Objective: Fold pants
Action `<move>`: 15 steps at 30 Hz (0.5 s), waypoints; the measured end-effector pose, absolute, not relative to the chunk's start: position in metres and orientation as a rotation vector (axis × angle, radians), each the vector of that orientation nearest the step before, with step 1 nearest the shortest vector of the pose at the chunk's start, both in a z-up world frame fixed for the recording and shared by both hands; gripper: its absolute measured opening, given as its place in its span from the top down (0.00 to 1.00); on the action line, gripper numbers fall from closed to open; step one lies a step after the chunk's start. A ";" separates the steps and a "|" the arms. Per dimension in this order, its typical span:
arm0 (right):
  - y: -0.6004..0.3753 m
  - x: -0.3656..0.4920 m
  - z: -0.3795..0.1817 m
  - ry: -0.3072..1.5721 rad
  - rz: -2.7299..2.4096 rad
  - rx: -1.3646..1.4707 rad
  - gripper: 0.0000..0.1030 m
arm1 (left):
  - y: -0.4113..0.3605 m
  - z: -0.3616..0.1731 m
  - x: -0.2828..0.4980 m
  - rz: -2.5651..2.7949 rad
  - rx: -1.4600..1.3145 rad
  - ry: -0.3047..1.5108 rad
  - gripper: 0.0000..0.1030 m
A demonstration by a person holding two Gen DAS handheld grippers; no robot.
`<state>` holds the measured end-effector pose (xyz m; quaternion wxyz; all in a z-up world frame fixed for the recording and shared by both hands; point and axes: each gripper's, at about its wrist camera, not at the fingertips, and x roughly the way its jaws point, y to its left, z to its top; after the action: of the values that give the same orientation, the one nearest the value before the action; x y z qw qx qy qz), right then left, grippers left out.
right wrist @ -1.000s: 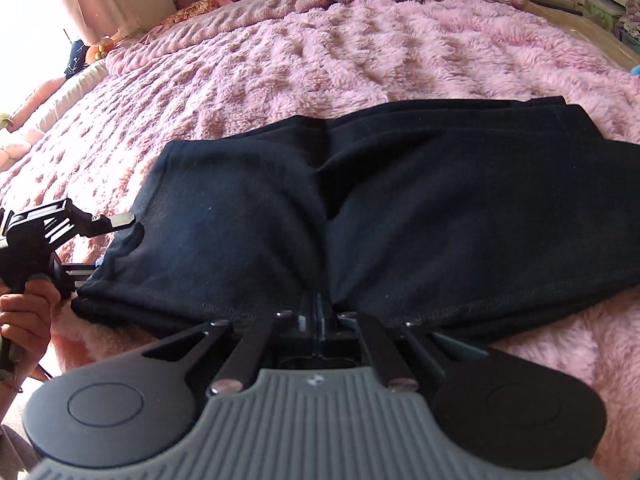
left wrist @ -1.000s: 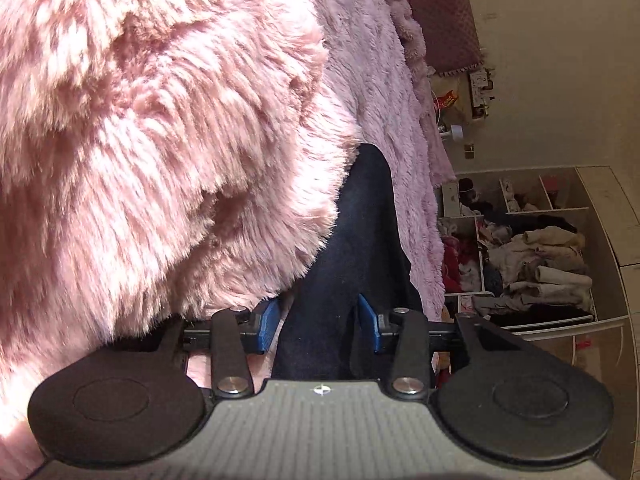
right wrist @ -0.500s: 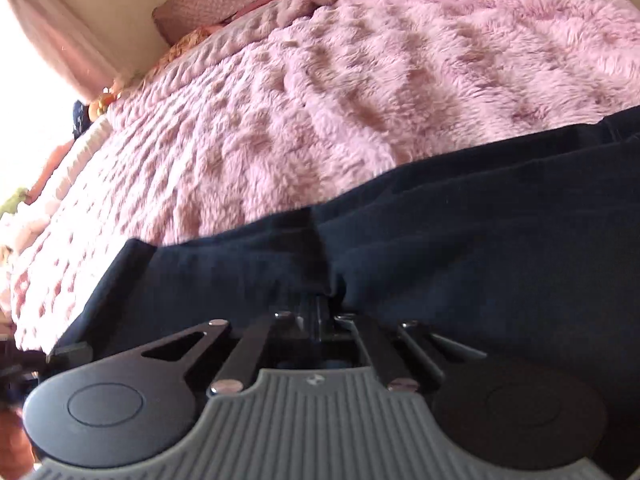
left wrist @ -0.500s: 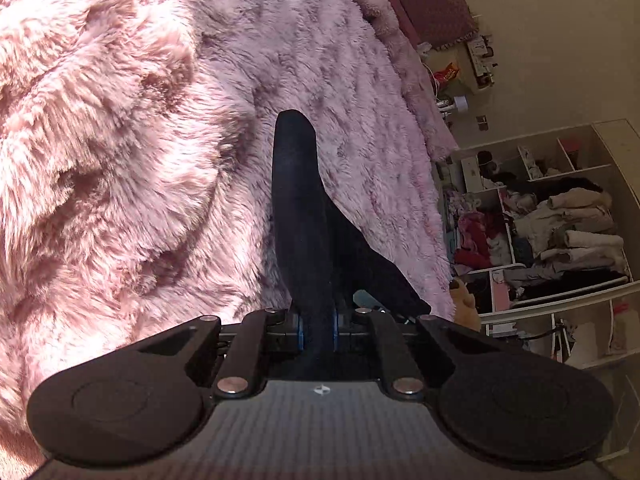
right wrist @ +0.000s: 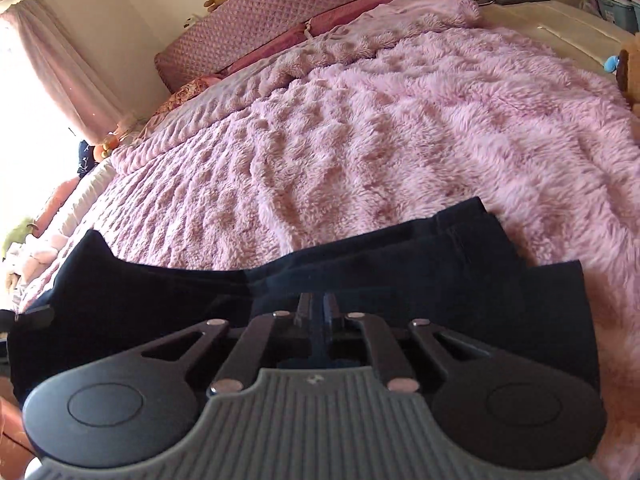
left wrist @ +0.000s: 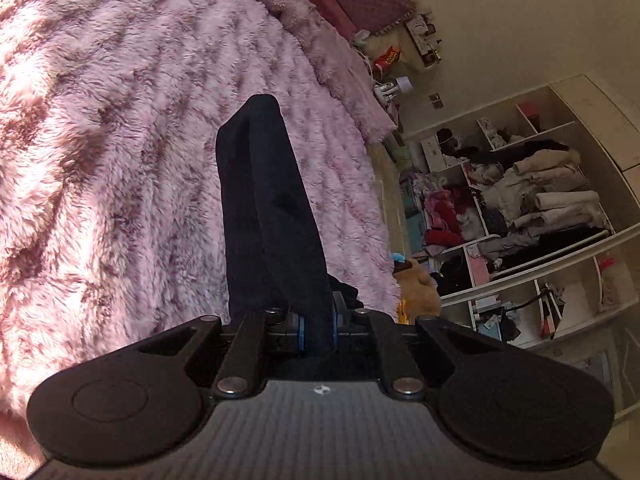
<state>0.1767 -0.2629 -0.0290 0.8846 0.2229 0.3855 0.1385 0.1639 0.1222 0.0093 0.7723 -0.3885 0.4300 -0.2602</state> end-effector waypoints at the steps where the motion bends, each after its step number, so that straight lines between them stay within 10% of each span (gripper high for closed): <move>1: -0.268 0.166 -0.032 0.798 0.295 0.474 0.98 | 0.110 0.017 0.164 -0.573 -0.825 0.924 0.89; 15: -0.385 0.121 -0.047 0.625 0.147 0.664 0.94 | -0.090 0.017 0.185 -0.470 -0.498 1.177 0.89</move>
<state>0.1207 -0.3850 -0.0473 0.8952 0.3203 0.3017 0.0711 0.1851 -0.0897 0.0172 0.7770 -0.2300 0.5443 -0.2171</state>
